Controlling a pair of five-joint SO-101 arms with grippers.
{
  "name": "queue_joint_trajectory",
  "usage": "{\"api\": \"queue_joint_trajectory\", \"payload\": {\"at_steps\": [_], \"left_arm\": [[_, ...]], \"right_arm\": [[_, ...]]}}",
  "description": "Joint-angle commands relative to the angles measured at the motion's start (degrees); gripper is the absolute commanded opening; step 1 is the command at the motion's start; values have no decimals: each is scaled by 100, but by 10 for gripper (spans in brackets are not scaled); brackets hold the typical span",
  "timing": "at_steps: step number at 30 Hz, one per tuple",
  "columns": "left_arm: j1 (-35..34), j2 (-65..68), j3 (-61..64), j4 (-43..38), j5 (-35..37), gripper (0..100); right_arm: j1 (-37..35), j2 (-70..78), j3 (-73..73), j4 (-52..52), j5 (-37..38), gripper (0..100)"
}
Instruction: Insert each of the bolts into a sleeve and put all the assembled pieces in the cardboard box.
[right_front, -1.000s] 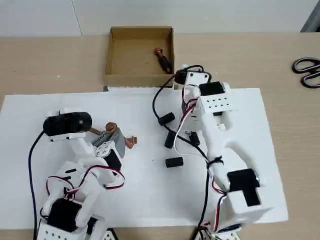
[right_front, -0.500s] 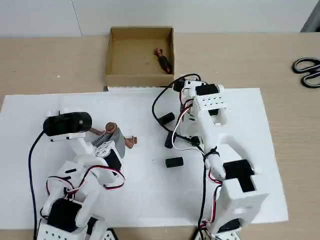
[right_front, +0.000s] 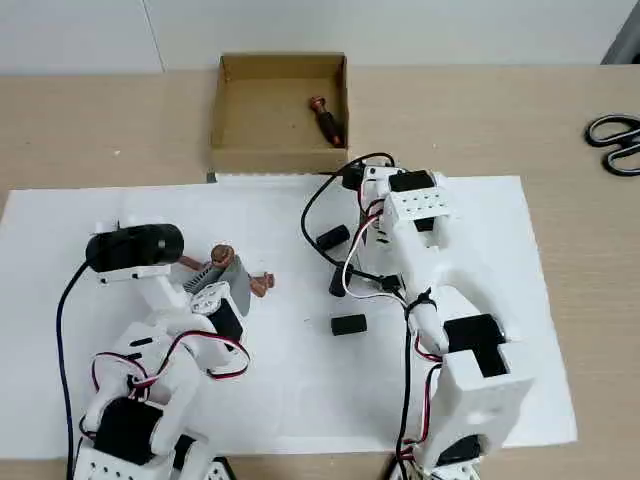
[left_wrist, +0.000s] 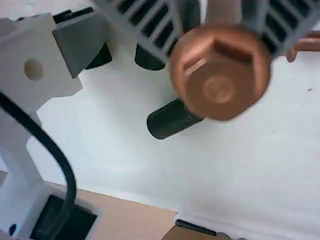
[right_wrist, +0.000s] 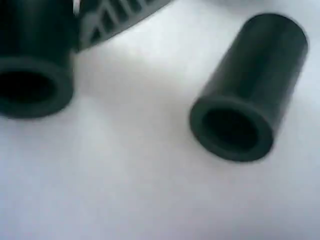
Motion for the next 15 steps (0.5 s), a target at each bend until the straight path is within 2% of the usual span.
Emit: {"api": "queue_joint_trajectory", "payload": {"at_steps": [1, 15], "left_arm": [[-44, -53, -40, -158, -26, 5], [-44, -53, 75, -185, -26, 5]], "right_arm": [[-22, -13, -378, -171, 70, 139], [-40, 321, -466, -154, 70, 139]]}}
